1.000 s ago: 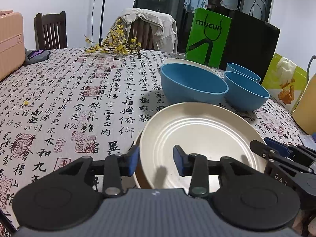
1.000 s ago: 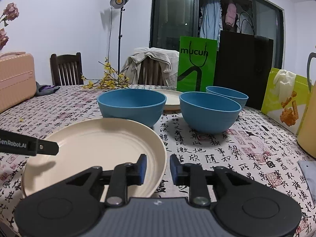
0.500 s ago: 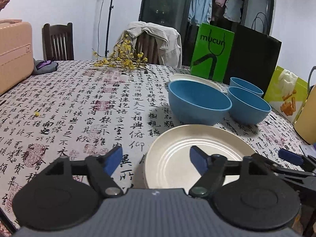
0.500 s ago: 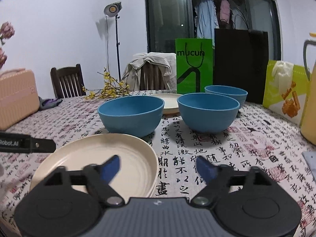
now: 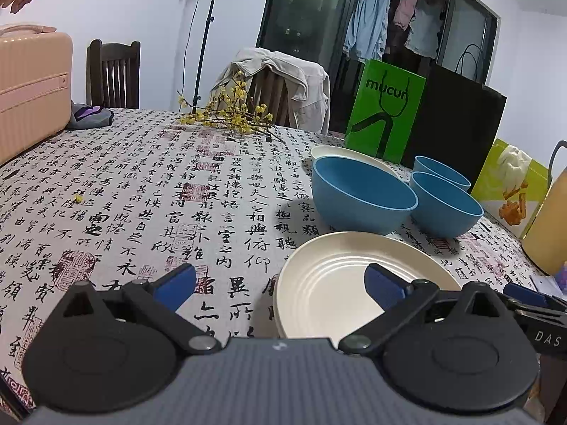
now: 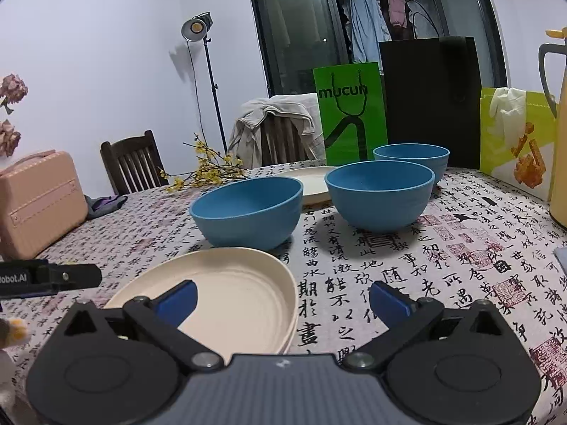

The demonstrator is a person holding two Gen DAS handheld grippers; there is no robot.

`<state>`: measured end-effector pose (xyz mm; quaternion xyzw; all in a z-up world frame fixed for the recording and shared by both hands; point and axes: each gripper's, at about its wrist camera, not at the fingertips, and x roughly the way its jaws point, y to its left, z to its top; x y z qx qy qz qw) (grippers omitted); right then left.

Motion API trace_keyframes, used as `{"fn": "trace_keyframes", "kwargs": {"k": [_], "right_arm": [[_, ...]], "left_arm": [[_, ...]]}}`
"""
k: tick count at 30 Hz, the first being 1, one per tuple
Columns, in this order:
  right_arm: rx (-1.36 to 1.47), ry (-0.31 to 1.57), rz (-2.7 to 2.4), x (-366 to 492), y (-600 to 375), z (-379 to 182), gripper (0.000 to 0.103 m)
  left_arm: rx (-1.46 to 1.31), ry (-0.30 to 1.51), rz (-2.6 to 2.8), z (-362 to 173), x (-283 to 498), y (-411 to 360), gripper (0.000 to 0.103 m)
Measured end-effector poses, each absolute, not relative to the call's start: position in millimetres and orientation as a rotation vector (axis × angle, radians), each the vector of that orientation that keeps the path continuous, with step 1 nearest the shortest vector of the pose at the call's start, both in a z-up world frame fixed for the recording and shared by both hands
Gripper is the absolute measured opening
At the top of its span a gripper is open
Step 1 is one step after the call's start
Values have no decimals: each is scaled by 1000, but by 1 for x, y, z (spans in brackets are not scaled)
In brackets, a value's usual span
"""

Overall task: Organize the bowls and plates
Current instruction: 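Withdraw the left tool from the plate stack past the blue bowls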

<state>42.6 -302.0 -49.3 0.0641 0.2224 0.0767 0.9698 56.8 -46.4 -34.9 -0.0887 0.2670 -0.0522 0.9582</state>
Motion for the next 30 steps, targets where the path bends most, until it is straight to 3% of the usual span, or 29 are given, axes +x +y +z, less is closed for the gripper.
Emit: {"fn": "trace_keyframes", "kwargs": {"k": [30], "right_arm": [[145,411,178,30,-299,-12,103]], "left_arm": [[-184,472,-101,5,41,-31,103]]}}
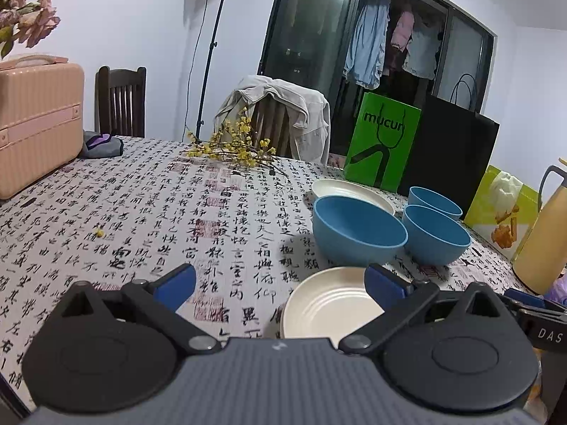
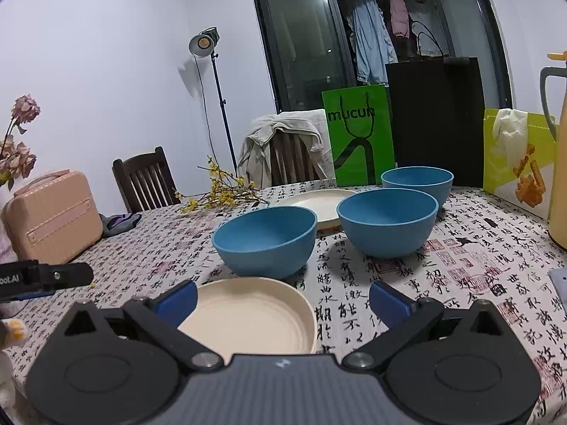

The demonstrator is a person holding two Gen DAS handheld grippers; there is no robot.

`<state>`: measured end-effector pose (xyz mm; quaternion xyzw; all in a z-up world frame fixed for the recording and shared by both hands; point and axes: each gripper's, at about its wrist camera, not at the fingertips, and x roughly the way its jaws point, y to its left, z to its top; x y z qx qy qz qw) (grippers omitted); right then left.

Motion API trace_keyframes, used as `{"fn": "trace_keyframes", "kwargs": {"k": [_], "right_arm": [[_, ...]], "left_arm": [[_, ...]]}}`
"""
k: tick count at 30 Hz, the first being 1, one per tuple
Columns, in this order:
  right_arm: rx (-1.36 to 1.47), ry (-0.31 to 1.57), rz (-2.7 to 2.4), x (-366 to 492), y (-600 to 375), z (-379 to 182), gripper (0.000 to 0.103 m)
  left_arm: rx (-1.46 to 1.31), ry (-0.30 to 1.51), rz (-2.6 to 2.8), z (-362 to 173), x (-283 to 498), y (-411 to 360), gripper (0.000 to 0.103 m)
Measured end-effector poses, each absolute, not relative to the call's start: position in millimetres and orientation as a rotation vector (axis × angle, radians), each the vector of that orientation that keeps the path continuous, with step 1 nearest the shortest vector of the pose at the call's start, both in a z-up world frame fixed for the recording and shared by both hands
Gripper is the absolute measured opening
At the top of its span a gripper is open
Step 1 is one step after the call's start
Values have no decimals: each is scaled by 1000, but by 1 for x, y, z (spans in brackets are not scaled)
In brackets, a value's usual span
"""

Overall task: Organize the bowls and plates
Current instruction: 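Withdraw the left tool from the plate stack past the blue bowls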

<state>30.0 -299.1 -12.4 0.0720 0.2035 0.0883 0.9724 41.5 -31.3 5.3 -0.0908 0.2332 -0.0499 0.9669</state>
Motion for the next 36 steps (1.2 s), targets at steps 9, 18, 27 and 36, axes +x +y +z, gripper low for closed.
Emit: {"fn": "trace_keyframes", "kwargs": {"k": [9,18,27,36], "right_arm": [[145,434,176,72,-306,-8,103],[150,459,176,128,-321,1,103],[160,492,180,186,-337,13,103],[129,523,180,240,-342,33,103]], "left_arm": [[-185,510,-109,16,85,-37,103],[-194,559,-127,36,149,-45,103],[-213,633,-153,53,216,-55,103],[-229,678,-140,69,280,-61,103]]}}
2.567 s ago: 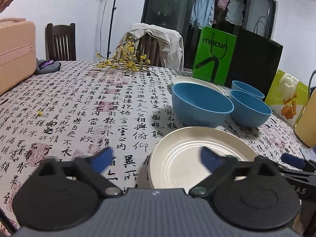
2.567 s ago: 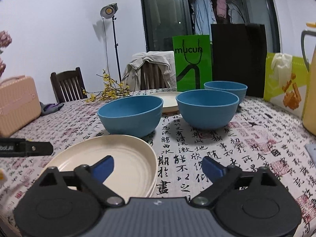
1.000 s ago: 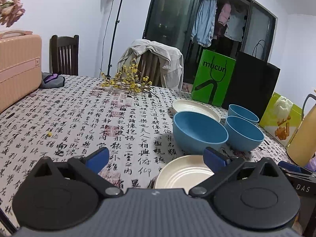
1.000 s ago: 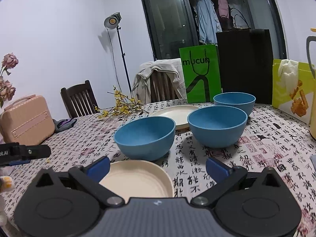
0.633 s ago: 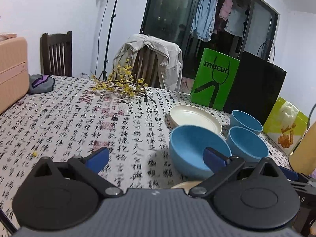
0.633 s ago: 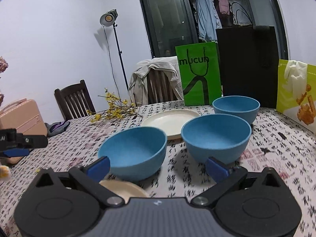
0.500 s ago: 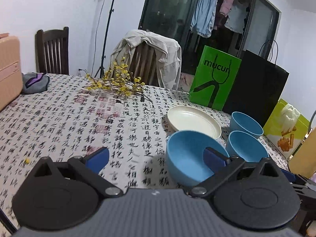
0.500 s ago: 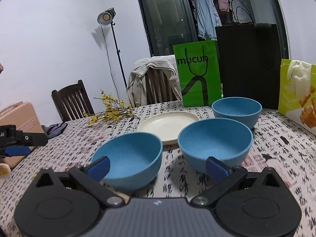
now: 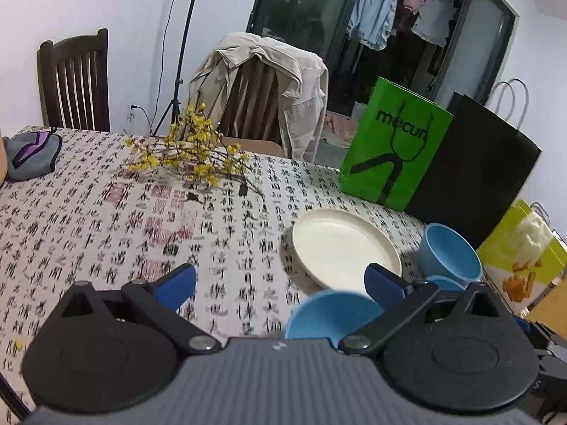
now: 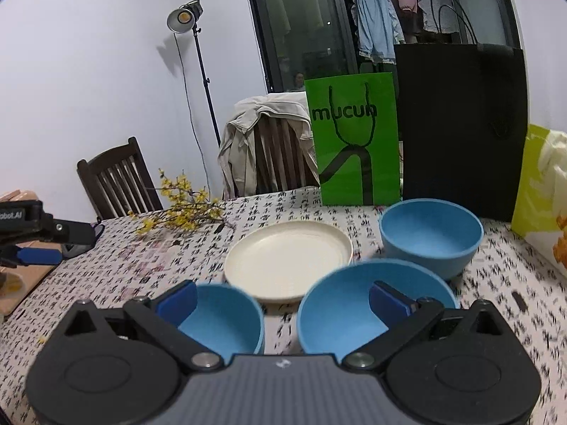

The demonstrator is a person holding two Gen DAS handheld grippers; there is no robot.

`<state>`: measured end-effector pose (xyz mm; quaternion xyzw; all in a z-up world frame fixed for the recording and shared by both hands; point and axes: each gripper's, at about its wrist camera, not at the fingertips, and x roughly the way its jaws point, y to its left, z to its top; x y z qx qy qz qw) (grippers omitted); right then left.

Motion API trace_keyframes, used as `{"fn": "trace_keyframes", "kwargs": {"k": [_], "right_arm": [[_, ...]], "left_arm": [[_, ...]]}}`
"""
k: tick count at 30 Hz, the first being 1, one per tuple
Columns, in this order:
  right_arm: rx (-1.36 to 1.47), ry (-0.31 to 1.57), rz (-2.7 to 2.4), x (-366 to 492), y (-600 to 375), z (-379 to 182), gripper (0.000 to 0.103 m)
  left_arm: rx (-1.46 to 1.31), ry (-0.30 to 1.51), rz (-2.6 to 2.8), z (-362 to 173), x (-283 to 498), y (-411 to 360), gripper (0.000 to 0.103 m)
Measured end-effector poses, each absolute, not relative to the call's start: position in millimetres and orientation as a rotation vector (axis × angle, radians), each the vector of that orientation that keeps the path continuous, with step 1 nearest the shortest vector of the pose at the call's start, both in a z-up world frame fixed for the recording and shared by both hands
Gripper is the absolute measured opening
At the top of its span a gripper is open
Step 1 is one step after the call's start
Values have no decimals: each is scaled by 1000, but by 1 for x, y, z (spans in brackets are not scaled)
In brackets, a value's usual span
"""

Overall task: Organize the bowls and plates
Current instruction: 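Withdraw the left tool from the plate stack past the blue bowls, then move the left tool to the last cream plate while the right tool approaches its rim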

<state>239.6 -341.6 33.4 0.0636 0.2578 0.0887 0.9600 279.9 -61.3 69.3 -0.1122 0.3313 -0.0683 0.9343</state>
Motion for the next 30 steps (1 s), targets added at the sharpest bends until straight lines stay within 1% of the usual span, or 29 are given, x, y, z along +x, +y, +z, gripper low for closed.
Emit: {"fn": "trace_keyframes", "kwargs": {"k": [8,13,19,21,25,27,29,30], "right_arm": [[143,550,191,299,-342,48,103],[177,591,180,343,-349,52,103],[200,710,165,400,-351,38,103],[200,742,154,416,-352,32,101],[203,809,122,444,-350,16,94],[193,846,96,454,-350,5,84],[184,883,63,462,-350,-6,71],[179,899,58,466,-350,-10,68]], "left_arm": [[-269,734,-118,72,345,-67,103],[-288,784,-110,63,390,-72,103],[-370,785,-63,42,436,-72,103],[-383,793,-66,34,452,-75,103],[-389,825,-120,9,475,-83,103],[-414,848,-183,-5,484,-83,103],[-439,871,-200,-18,489,-81,103],[-448,876,-213,-24,492,-80,103]]}}
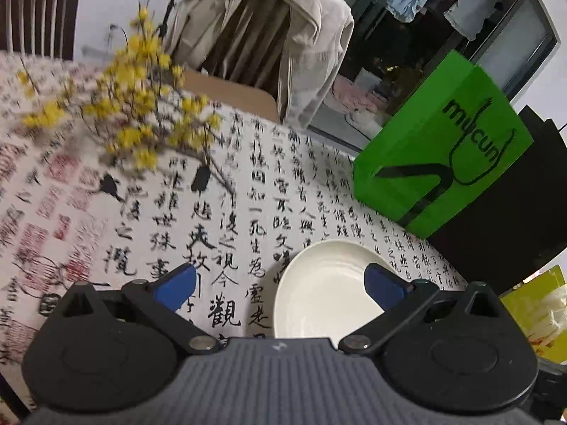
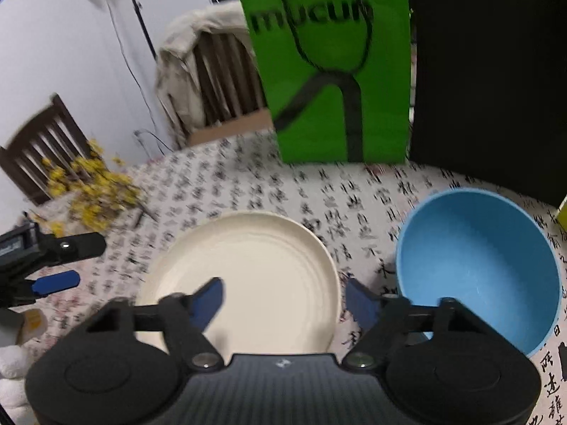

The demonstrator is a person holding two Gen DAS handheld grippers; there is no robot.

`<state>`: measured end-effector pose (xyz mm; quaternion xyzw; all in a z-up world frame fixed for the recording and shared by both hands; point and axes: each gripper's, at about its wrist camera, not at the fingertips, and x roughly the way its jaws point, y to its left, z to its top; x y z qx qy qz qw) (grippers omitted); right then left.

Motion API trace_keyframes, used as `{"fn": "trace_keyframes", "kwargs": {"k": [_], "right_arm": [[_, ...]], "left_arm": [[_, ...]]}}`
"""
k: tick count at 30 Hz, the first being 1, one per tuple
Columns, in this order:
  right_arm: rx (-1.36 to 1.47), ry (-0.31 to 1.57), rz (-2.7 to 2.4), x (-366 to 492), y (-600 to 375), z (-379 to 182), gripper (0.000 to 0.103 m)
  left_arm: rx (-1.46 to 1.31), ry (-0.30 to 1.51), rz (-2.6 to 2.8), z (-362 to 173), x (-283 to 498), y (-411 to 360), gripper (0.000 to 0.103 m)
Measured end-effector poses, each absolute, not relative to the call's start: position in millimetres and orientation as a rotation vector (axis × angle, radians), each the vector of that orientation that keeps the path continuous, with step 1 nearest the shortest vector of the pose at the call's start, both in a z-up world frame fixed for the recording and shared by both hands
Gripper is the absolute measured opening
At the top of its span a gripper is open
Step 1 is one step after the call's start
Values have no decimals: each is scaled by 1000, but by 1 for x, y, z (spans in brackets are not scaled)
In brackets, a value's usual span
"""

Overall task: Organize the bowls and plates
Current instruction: 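Move the left tool to the last cream plate while the right tool approaches its rim, then close the left and right grippers on the rim of the cream plate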

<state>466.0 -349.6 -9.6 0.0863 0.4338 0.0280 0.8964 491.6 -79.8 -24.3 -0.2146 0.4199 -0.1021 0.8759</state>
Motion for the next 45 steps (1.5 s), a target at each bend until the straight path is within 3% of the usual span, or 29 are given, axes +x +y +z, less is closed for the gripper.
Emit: {"fn": "trace_keyframes", "kwargs": {"k": [2,6,14,20,22,24,28,34,45], "right_arm": [[169,931,47,473,-348,-17,60],[101,964,10,479,-338,-25,53],[51,999,-50,486,-335,-35,42],[60,1033,-73,491,-341,-43,28],[48,1046,-80,492,-340,-47,27],[45,1052,-83,492,-338,-48,27],[48,1048,-72,490,-337,-48,14],[10,1035,-60,484,-332,-48,9],[7,1037,-38,489,-331,-52,14]], "left_arm": [[-446,890,-228,-33,494,-81,103],[-421,937,-254,-47,500,-86,102],[-399,1027,-310,-69,509,-90,88],[-395,1030,-350,-69,510,-92,68],[-397,1034,-373,-70,510,-94,53],[-390,1044,-387,-72,511,-96,45],[-373,1047,-388,-75,512,-99,31],[-363,1043,-349,-77,515,-95,14],[-321,1026,-324,-75,513,-98,11]]}}
